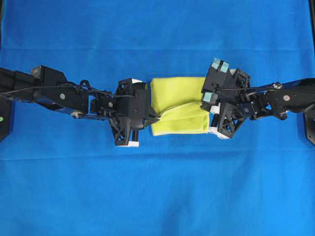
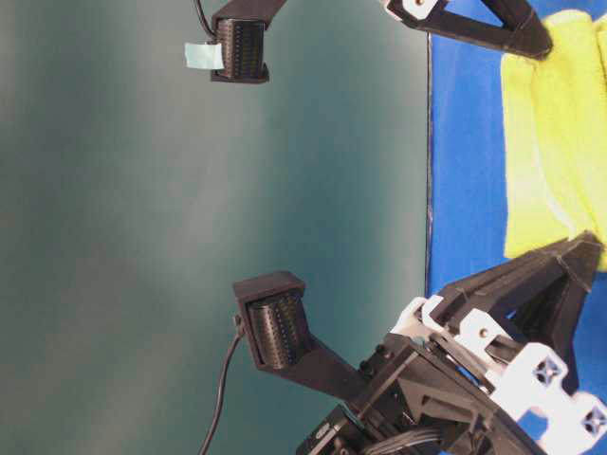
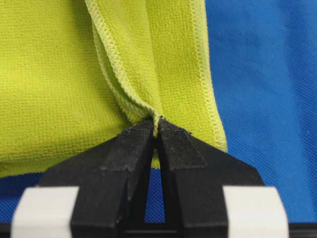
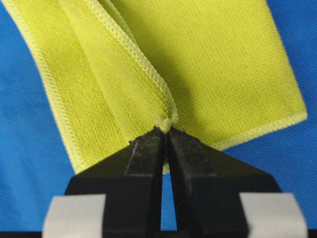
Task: Fold the yellow towel.
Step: 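Fold the top half down over the bottom half with both grippers, then open both grippers and release the folded towel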
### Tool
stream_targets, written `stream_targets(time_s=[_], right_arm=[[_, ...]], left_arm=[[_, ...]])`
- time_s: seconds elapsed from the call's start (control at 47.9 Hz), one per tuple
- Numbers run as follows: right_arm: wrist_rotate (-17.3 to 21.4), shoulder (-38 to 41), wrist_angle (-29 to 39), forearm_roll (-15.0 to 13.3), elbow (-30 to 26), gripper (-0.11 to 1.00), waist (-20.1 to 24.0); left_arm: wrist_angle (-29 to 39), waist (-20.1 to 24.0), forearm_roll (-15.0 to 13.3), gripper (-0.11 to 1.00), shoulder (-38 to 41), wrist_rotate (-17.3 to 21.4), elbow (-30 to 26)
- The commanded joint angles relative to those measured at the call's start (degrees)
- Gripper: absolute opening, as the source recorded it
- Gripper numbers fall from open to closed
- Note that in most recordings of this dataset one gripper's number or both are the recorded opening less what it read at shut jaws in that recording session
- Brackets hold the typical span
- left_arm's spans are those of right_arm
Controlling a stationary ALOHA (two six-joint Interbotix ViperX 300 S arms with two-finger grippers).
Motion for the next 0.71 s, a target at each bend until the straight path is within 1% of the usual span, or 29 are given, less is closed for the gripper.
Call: stream_targets(time_s=[0.0, 0.084, 0.104, 0.146, 0.209, 0.272, 0.313, 0.334, 0.355, 0.418, 0.46, 0.481, 0.501, 0.69], right_arm=[[0.1, -0.4, -1.1, 0.8, -0.4, 0.04, 0.0], [0.1, -0.4, -1.1, 1.3, -0.4, 0.05, 0.4], [0.1, -0.3, -1.1, 1.2, -0.5, 0.07, 0.7], [0.1, -0.3, -1.1, 1.3, -0.5, 0.18, 1.1], [0.1, -0.3, -0.9, 1.3, -0.5, 0.37, 2.0], [0.0, -0.4, -0.4, 1.2, -0.8, 0.56, 3.1], [0.0, -0.6, 0.3, 1.2, -0.9, 0.63, 3.8], [0.0, -0.8, 0.8, 1.3, -1.0, 0.64, 4.1], [0.0, -1.1, 1.1, 1.2, -1.1, 0.64, 4.5], [0.0, -2.1, 2.6, 1.2, -1.4, 0.60, 5.4], [0.0, -3.3, 4.0, 1.3, -1.6, 0.58, 6.4], [0.0, -4.0, 4.7, 1.3, -1.8, 0.58, 6.8], [0.0, -4.5, 5.3, 1.3, -1.8, 0.59, 7.2], [-0.1, -11.5, 10.5, 0.8, -2.5, 0.59, 10.1]], left_arm=[[-0.2, -0.3, 0.0, 0.03, -1.6, 0.0, -0.5], [-0.2, -0.3, 0.0, 0.03, -1.6, -0.1, -0.6], [-0.2, -0.3, -0.1, 0.03, -1.6, -0.1, -0.6], [-0.2, -0.3, -0.1, 0.03, -1.7, -0.2, -0.7], [-0.1, -0.4, -0.1, 0.07, -1.8, -0.3, -0.8], [-0.1, -0.6, -0.1, 0.22, -2.5, -0.2, -0.8], [0.0, -0.8, -0.1, 0.34, -3.3, -0.2, -0.7], [0.1, -0.8, 0.0, 0.40, -3.6, -0.2, -0.7], [0.3, -0.9, 0.0, 0.48, -4.3, -0.2, -0.6], [1.0, -0.9, -0.1, 0.66, -6.2, -0.2, -0.4], [1.8, -1.0, -0.1, 0.76, -7.6, -0.2, -0.2], [2.1, -1.0, -0.1, 0.79, -8.3, -0.2, -0.1], [2.5, -1.0, 0.0, 0.80, -9.0, -0.1, 0.0], [6.3, -1.0, 0.0, 0.70, -16.0, -0.2, 1.4]])
